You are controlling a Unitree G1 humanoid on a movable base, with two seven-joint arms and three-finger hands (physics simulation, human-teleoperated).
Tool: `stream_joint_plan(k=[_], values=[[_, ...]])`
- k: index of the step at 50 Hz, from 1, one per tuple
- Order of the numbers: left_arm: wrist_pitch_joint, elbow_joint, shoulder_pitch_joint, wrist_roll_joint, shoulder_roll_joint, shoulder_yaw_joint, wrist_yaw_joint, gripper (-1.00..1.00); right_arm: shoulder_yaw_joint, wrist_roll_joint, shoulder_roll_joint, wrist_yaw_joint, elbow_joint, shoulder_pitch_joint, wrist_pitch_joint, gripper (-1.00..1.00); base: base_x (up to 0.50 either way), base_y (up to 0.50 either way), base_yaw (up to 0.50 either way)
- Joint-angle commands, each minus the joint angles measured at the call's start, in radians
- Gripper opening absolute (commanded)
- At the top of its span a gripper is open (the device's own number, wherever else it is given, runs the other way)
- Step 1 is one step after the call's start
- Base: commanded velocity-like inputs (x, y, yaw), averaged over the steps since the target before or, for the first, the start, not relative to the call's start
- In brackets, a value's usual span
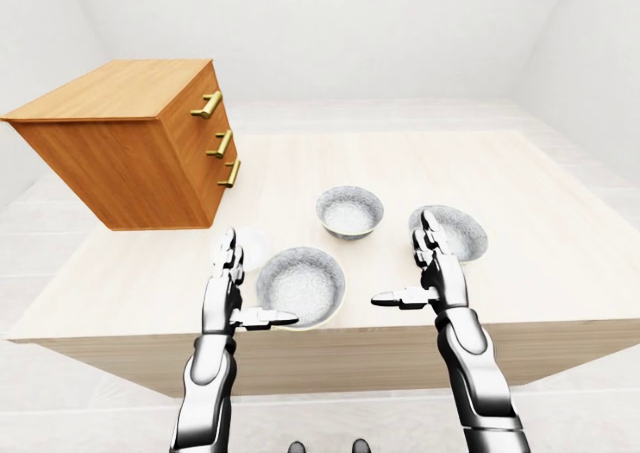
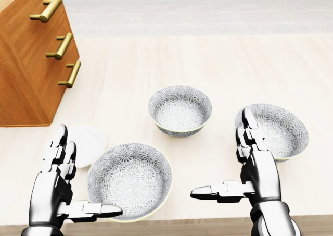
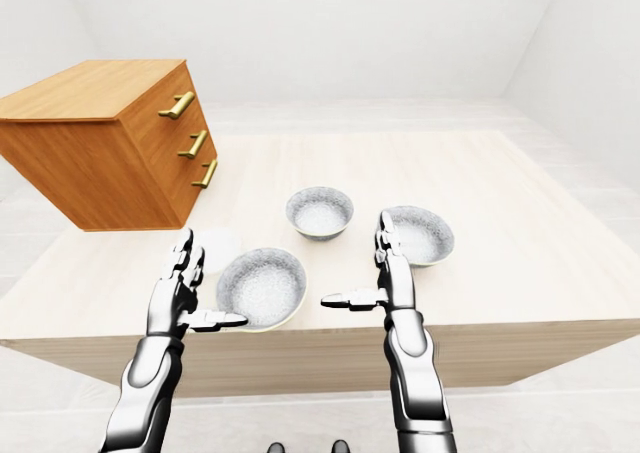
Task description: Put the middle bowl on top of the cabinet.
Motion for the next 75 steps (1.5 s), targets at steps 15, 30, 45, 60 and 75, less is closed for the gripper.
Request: stream_joint_plan(k=[15, 30, 45, 60, 75], values=[[0.000, -0.018, 0.003, -0.005, 0.007, 0.015, 0.002, 1.00, -0.003, 0.009, -0.002, 0.013, -0.066, 0.029, 0.000, 1.00, 0.00, 0.50, 0.00], [0.010, -0.045, 0.016, -0.005, 0.006, 0.021, -0.002, 1.00, -0.011, 0.017, -0.001, 0.022, -0.131, 0.053, 0.000, 1.00, 0.00, 0.50, 0.00], [0.044, -0.111, 0.040, -0.010, 0.010, 0.041, -0.007, 1.00, -0.018, 0.018, -0.001, 0.045, -0.164, 0.078, 0.000, 1.00, 0.00, 0.29, 0.00], [0.053, -0.153, 0.063, -0.013, 0.005, 0.054, -0.025, 1.00, 0.012, -0.025, 0.002, 0.071, -0.211, 0.112, 0.000, 1.00, 0.16, 0.00, 0.00], [0.074, -0.165, 0.057, -0.009, 0.002, 0.048, -0.027, 1.00, 0.001, -0.031, 0.006, 0.063, -0.233, 0.110, 0.000, 1.00, 0.42, 0.00, 0.00]])
